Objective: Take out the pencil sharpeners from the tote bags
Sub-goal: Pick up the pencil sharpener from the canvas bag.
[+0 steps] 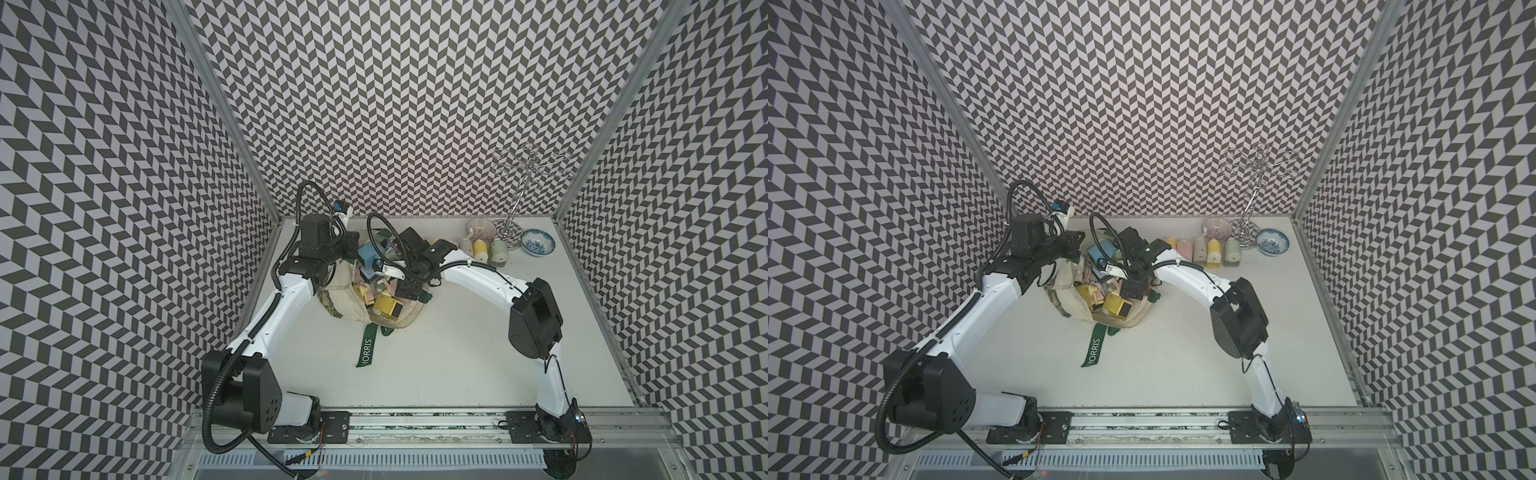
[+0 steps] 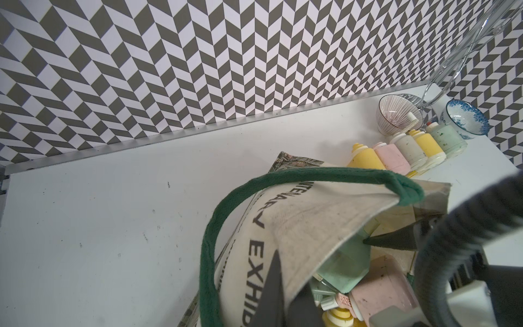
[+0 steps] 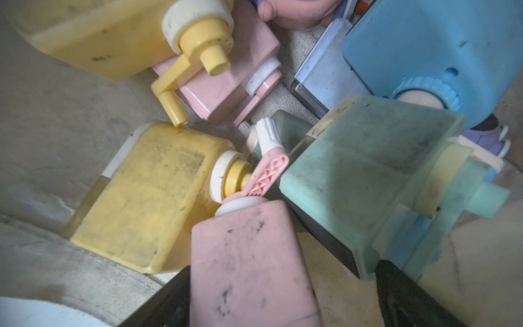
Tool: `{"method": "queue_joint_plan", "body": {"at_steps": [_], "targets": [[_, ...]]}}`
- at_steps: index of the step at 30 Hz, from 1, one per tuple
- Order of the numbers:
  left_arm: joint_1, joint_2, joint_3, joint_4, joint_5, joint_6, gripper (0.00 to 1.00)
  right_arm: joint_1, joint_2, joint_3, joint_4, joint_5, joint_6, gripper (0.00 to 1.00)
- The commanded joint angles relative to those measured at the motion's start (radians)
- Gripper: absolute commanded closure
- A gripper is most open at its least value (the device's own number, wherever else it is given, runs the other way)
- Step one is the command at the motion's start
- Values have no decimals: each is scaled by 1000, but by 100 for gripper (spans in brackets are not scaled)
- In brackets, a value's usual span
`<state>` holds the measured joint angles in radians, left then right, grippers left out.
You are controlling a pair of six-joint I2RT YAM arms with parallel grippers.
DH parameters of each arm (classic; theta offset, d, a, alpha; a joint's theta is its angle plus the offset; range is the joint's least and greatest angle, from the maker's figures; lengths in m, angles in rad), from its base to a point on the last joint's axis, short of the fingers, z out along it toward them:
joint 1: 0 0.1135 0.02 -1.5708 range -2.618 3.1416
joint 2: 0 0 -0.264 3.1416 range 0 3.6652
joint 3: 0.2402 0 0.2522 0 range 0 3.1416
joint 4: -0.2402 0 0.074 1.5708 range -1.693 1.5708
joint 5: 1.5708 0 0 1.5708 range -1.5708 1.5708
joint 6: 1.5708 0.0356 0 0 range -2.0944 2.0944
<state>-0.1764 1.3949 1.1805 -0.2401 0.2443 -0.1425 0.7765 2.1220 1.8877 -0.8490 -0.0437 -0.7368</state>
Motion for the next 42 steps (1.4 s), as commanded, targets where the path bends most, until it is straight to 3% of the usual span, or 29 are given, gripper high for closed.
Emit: {"method": "queue_joint_plan", "body": {"at_steps": [1, 6, 24, 30, 42], "targets": [[-6, -20, 52, 65, 6, 18, 100, 19, 51, -20, -52, -19, 2, 5], [-6, -21, 52, 66, 7, 18, 100, 24, 46, -29, -51, -5, 1, 5], [-6, -20, 51, 68, 13, 14, 100, 48, -20, 28, 8, -62, 40, 42], [-6, -21, 52, 66, 9, 16, 100, 43, -94, -57, 82, -113, 77, 49], [-6, -18, 52, 66, 8, 16, 100, -26, -332, -296, 298, -295, 197, 54]]}}
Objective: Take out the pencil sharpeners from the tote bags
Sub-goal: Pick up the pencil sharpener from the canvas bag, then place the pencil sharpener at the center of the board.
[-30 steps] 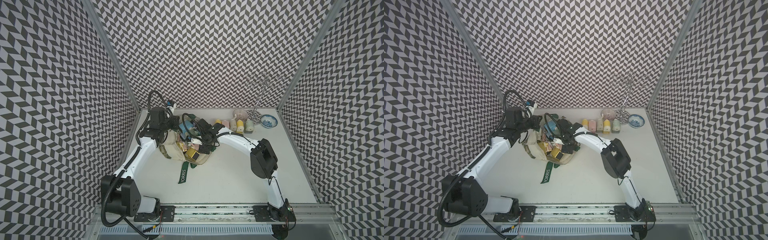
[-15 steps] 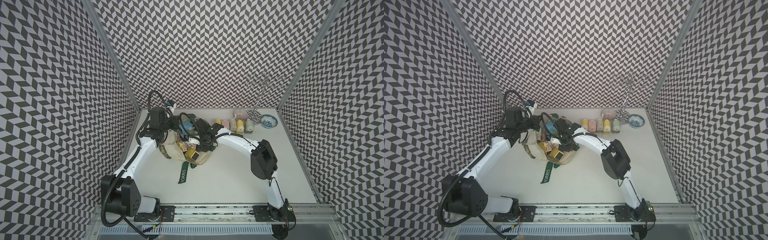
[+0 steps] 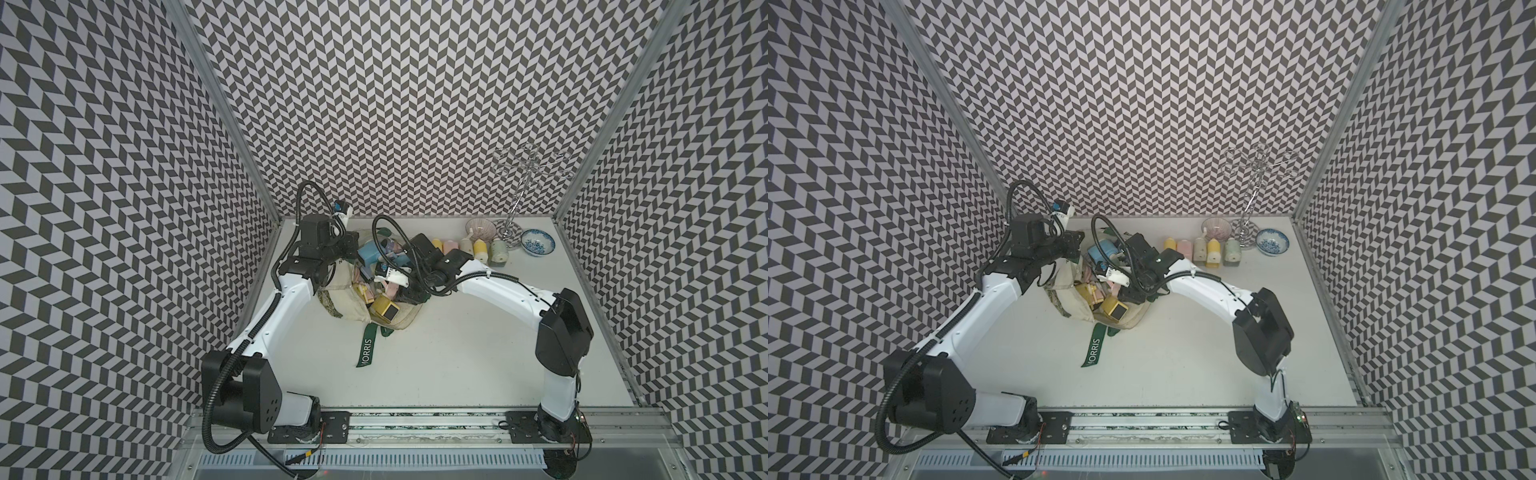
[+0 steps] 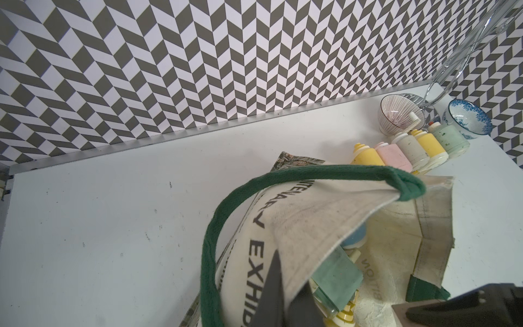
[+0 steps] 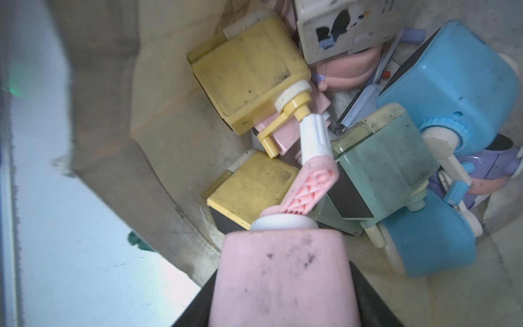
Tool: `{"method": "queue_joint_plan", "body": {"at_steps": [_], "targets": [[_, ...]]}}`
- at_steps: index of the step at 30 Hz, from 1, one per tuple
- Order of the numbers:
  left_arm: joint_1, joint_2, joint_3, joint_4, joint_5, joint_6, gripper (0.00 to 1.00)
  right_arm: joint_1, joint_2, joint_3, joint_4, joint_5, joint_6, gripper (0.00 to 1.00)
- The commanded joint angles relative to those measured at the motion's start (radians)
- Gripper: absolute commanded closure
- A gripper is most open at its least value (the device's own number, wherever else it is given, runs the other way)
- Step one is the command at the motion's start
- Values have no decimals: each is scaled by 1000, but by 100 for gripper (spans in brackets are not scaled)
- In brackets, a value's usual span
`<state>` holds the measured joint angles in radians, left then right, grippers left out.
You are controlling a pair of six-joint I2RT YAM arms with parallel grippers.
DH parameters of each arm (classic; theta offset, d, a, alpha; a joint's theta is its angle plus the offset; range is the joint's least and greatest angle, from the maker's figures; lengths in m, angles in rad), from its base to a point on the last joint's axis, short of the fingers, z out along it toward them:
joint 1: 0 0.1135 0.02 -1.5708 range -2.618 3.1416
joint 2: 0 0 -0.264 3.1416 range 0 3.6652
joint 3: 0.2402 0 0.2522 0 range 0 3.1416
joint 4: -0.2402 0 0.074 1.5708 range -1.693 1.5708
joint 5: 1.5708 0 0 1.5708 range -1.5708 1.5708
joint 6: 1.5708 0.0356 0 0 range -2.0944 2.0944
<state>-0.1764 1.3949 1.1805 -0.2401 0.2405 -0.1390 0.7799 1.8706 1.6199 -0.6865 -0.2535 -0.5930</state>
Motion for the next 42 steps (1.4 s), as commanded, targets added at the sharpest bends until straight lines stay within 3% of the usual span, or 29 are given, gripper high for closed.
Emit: {"method": "queue_joint_plan", "body": {"at_steps": [1, 12, 22, 28, 35, 38, 42], "targets": [[-6, -20, 50, 67, 11, 13, 100, -39, -101, -49, 154, -96, 69, 54], [-6, -21, 50, 70, 12, 12, 100, -157, -340, -318, 429, -265, 267, 56], [-6, -22, 48, 71, 15, 10, 100, -346, -549, -602, 729, -249, 496, 55], [-6, -19, 47, 74, 19, 8, 100, -521, -596, -703, 819, -112, 659, 56], [-5, -19, 45, 76, 23, 5, 100, -599, -616, -848, 930, 235, 644, 51], [-5, -19, 44, 79, 24, 5, 100, -636, -598, -874, 960, 324, 618, 50], [-5, -20, 44, 80, 25, 5, 100, -724, -565, -868, 967, 337, 637, 50]]}}
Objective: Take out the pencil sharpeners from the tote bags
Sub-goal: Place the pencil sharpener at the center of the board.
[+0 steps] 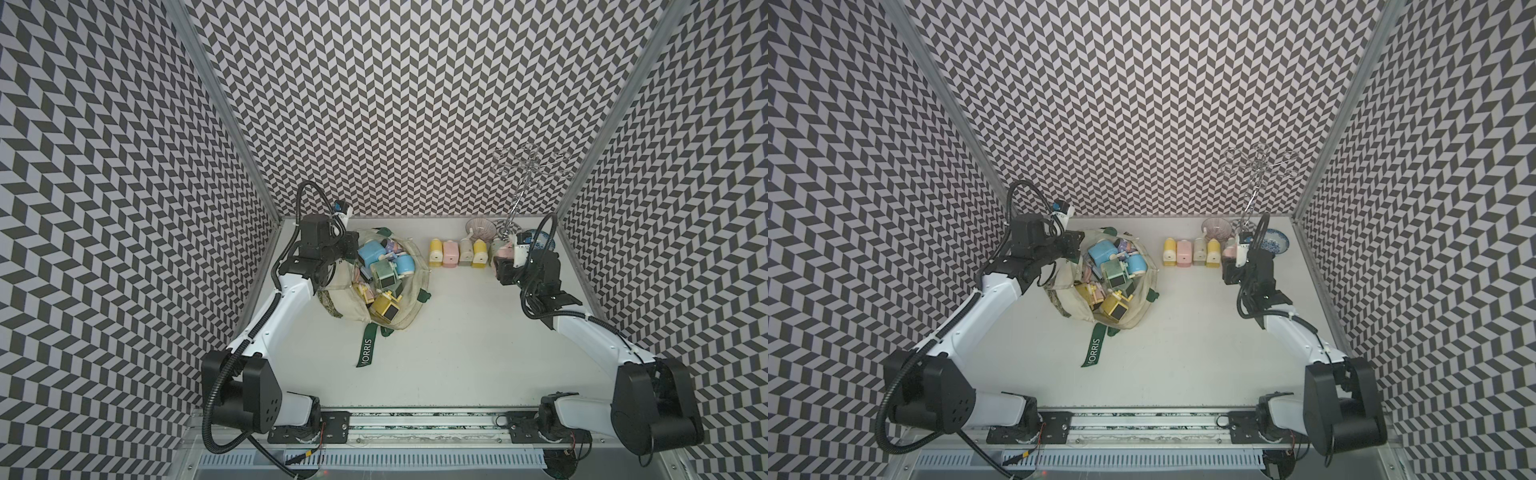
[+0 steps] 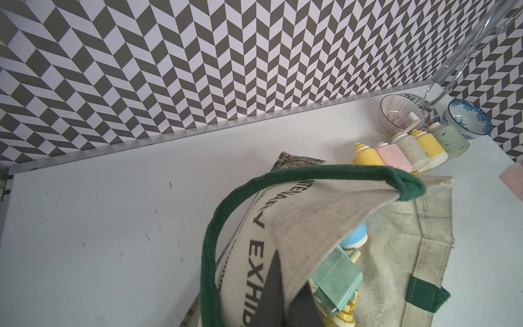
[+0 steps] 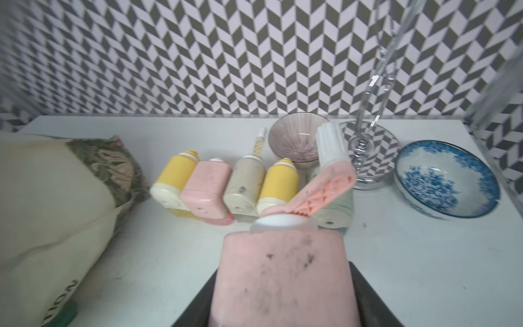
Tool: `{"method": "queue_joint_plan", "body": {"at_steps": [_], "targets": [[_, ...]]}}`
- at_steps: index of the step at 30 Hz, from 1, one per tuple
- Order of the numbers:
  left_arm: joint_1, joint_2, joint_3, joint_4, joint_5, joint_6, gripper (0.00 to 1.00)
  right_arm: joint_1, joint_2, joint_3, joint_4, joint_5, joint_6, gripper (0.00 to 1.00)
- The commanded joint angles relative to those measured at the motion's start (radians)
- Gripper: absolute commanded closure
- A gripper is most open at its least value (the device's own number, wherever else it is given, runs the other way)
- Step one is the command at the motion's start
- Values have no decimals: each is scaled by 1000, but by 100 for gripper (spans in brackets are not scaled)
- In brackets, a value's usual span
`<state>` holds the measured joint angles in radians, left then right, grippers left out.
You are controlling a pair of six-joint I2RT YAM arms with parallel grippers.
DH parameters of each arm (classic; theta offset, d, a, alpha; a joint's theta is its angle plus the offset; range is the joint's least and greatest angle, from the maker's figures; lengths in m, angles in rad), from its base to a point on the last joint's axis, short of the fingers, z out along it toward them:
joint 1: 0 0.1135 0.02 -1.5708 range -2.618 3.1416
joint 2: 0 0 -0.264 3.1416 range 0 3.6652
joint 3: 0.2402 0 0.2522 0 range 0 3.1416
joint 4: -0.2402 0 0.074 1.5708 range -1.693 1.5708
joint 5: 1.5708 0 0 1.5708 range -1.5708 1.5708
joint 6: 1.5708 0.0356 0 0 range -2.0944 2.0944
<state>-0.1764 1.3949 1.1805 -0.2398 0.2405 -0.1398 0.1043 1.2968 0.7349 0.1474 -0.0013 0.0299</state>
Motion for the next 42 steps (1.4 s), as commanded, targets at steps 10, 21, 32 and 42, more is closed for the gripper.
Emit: {"method": "queue_joint_plan", "body": {"at_steps": [10, 21, 32, 42], "targets": [[-5, -19, 42, 81, 23, 6, 100, -131, 239, 118, 183, 73, -26, 49], [-6, -18, 44, 79, 26, 5, 100, -178, 473, 255, 203, -15, -38, 49], [-6, -14, 46, 76, 24, 7, 100, -193, 588, 368, 172, -54, -44, 47], [-6, -12, 47, 74, 20, 8, 100, -198, 650, 435, 113, -65, -22, 41]]}}
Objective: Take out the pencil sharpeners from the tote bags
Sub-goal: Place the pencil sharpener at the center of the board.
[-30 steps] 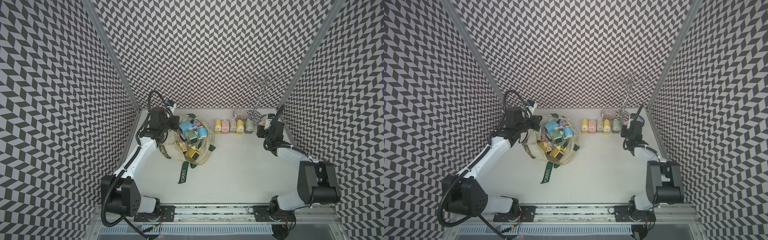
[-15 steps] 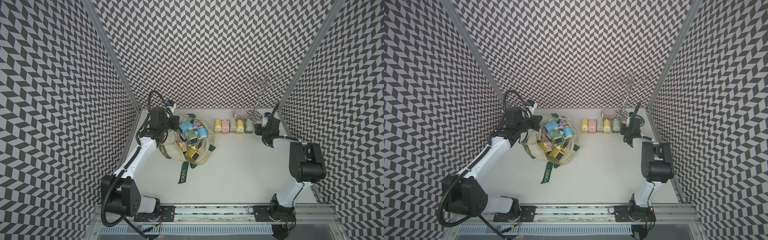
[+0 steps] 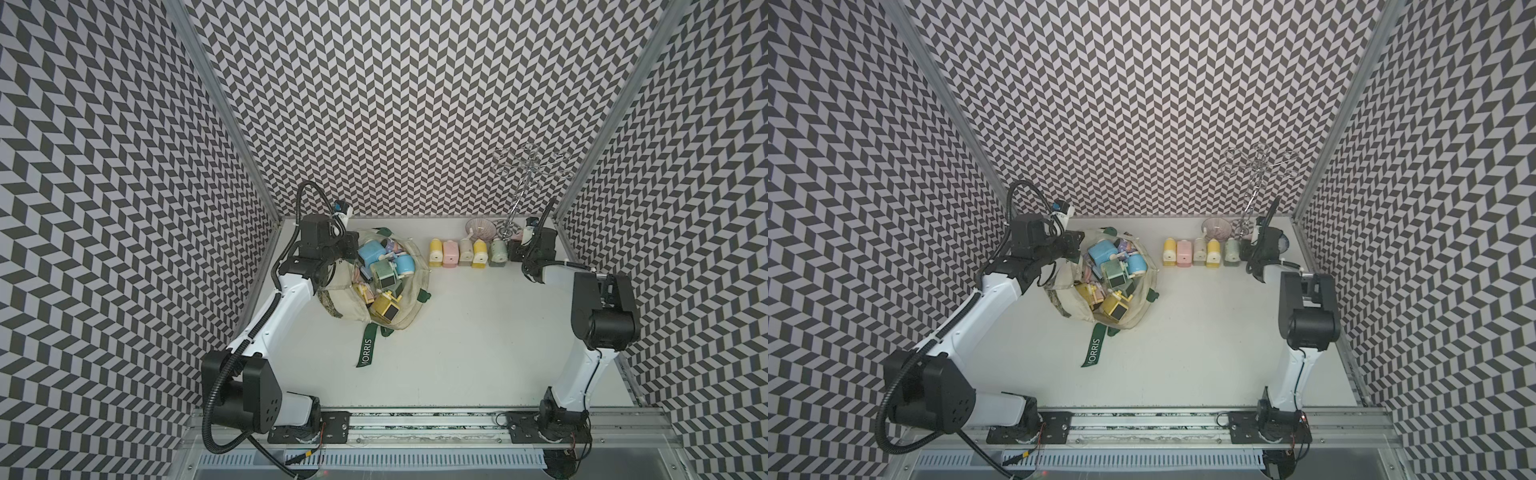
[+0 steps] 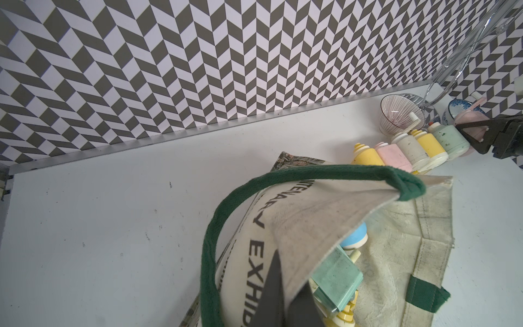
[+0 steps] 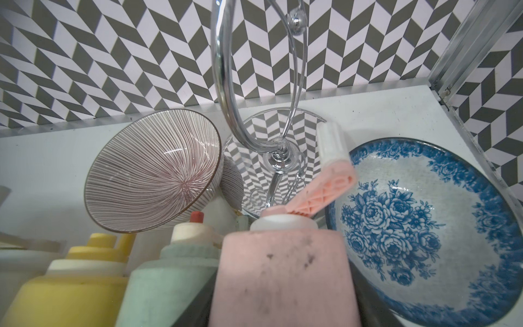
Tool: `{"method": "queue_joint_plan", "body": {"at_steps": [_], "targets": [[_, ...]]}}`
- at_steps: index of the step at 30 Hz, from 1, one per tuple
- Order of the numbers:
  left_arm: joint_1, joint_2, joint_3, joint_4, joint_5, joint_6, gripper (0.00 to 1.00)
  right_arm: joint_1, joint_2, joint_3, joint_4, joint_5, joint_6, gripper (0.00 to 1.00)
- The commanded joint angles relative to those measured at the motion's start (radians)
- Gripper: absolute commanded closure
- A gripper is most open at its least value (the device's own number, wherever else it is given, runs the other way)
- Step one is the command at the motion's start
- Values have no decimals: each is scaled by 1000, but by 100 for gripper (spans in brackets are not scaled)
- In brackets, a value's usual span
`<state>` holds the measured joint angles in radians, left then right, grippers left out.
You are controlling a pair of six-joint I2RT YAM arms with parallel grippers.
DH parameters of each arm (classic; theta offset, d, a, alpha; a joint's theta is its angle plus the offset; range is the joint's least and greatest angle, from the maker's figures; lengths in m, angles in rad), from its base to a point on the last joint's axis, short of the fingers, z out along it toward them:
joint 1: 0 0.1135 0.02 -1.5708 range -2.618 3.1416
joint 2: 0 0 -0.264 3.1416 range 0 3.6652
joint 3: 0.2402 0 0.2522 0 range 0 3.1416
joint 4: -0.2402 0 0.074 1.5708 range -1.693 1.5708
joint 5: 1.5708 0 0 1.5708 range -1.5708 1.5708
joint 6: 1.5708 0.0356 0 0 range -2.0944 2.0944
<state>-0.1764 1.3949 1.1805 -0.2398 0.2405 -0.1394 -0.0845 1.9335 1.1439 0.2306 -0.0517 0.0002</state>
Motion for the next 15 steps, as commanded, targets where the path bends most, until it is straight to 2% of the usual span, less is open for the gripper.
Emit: {"method": "queue_joint_plan", "body": {"at_steps": [1, 15], "targets": [[-6, -12, 47, 74, 19, 8, 100, -10, 15, 28, 28, -15, 9, 39], [-6, -8, 45, 74, 17, 10, 100, -15, 2, 17, 34, -30, 7, 35]]}}
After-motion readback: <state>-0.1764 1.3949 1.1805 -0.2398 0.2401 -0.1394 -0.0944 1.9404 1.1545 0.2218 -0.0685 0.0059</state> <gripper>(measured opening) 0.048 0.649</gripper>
